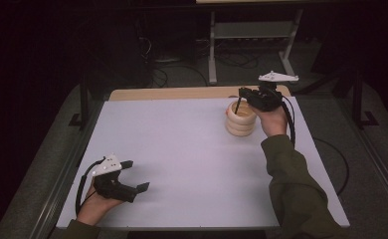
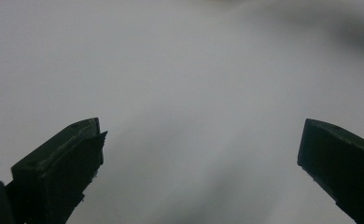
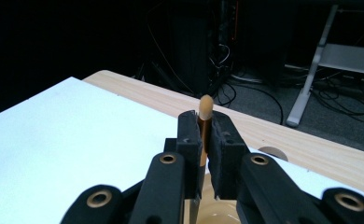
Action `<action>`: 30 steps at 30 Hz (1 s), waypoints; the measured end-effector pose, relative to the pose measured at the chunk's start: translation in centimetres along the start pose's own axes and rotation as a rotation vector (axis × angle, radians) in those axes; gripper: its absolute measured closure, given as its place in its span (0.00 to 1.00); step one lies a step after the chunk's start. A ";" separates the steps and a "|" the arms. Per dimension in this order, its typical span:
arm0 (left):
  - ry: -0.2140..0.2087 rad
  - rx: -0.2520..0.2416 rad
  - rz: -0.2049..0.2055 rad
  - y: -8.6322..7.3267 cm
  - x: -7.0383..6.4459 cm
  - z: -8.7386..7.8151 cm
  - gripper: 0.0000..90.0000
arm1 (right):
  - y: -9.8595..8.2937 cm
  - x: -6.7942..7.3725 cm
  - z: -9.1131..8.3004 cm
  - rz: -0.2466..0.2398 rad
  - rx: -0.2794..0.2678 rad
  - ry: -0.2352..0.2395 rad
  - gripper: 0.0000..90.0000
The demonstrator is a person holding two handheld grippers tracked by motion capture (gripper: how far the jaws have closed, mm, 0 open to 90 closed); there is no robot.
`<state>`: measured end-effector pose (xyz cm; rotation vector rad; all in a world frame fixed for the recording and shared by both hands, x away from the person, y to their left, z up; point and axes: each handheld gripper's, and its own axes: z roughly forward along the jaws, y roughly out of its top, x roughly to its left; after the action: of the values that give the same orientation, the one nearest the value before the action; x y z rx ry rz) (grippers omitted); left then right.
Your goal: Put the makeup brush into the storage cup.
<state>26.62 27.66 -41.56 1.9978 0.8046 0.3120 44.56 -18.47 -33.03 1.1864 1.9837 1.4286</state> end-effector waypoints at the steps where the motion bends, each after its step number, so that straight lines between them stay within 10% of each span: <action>1: 0.001 0.002 0.002 0.0 0.0 0.0 0.00 | -0.1 0.0 0.1 0.000 0.004 0.005 0.92; 5: 0.000 0.000 0.002 0.0 0.0 0.0 0.00 | -0.1 -0.1 0.3 -0.003 0.013 0.004 0.87; 17: 0.000 0.002 0.000 0.0 0.0 0.0 0.00 | 0.1 0.1 0.3 -0.016 -0.017 -0.027 0.18; 30: 0.000 0.007 0.006 0.0 0.0 -0.1 0.00 | -0.1 0.5 -0.4 -0.037 0.019 0.001 0.09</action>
<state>26.56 27.74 -41.52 2.0067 0.8010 0.3131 43.92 -18.30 -32.89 1.1512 2.0131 1.3956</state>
